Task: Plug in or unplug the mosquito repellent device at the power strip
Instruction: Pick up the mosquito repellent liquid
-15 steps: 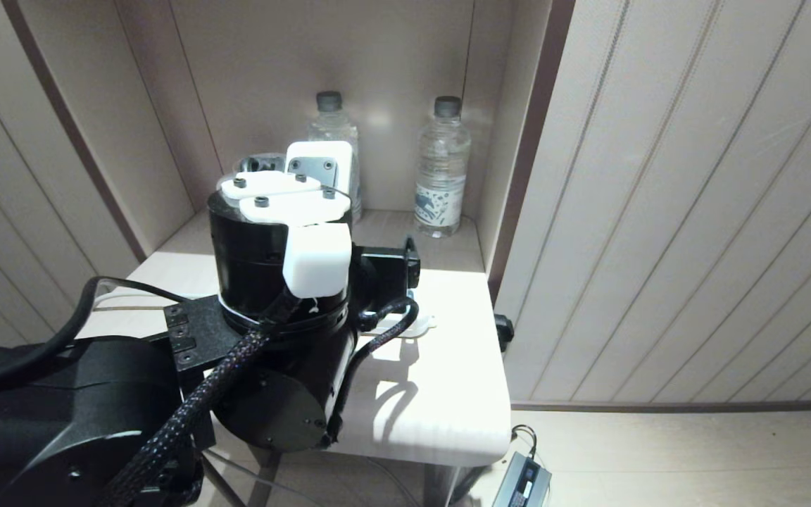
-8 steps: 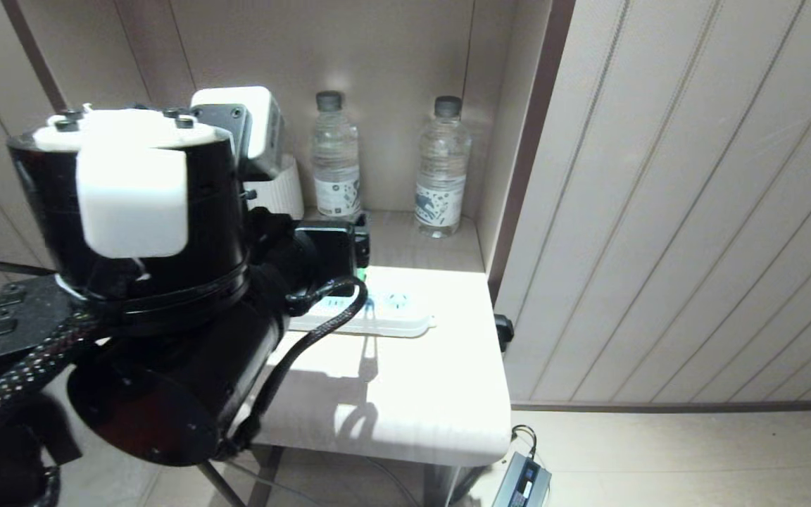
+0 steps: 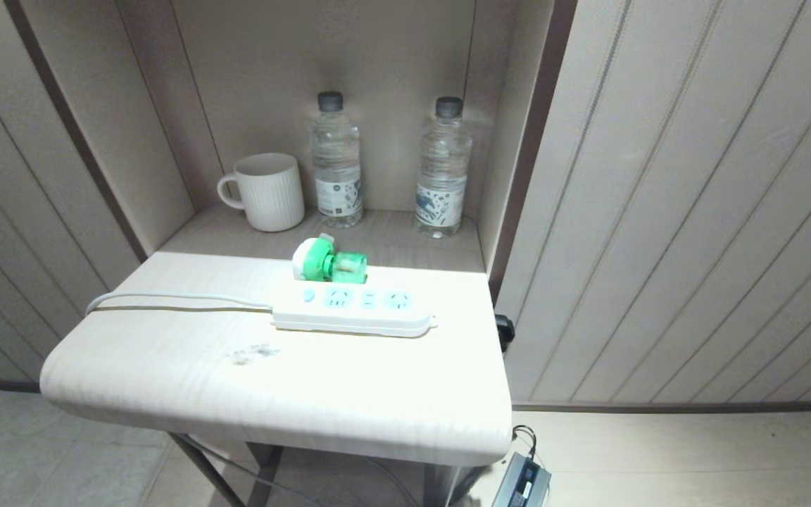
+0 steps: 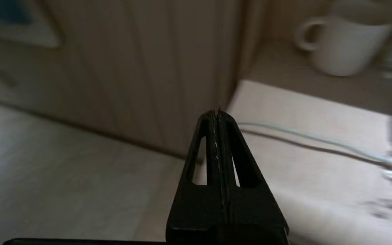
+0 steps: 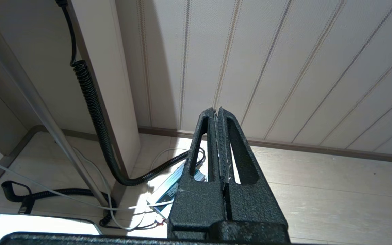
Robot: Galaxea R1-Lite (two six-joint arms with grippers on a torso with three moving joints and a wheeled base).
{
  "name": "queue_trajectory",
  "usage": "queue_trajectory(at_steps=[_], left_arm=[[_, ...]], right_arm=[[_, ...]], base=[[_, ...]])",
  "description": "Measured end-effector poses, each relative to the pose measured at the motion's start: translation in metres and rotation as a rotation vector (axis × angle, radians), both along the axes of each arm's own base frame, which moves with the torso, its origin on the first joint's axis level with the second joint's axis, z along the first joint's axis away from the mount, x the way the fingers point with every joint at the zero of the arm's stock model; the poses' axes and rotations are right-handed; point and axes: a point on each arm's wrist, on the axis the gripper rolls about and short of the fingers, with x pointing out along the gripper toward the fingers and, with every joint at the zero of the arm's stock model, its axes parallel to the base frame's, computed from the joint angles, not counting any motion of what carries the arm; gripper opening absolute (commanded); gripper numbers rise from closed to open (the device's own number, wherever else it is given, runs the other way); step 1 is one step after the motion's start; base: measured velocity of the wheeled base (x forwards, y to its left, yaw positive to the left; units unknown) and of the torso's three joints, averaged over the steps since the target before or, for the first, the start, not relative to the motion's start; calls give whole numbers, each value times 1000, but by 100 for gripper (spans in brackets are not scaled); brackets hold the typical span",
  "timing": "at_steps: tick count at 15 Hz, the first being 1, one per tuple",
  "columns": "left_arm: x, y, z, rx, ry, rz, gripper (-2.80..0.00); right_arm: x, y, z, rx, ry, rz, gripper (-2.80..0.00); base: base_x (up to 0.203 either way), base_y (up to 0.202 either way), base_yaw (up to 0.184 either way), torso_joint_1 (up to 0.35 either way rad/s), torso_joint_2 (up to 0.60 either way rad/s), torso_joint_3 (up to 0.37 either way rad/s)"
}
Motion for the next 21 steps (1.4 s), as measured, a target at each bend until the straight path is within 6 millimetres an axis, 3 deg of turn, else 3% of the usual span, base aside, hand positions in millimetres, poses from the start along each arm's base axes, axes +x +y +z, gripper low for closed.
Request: queue_trajectory(at_steps=[3,6,11,13,15,17,21], left_arm=[[-55,46,-24,8,16,268,-280],[-89,59,-69,14,35,370,-280],[-86,52,-146,-1,117,486,-280],[-78,50,-172,-8,125,437,-280],[-73,47,-185,-9,101,360,-280],[-74,47,-190,8,104,402,-280],[-89,44,-196,120,24,318,-280]], right_arm=[[0,0,0,0,-2,0,-280],[0,0,1,1,-2,-1,-280],[0,0,0,2,0,-1,-280],[0,0,1,3,0,0,-280],[0,0,0,2,1,-1,-280],[0,0,0,2,2,0,-280],[0,0,0,0,2,1,-280]], base=[[0,0,0,0,0,0],[0,0,0,0,0,0],[0,0,0,0,0,0],[0,0,0,0,0,0],[0,0,0,0,0,0],[0,0,0,0,0,0],[0,0,0,0,0,0]])
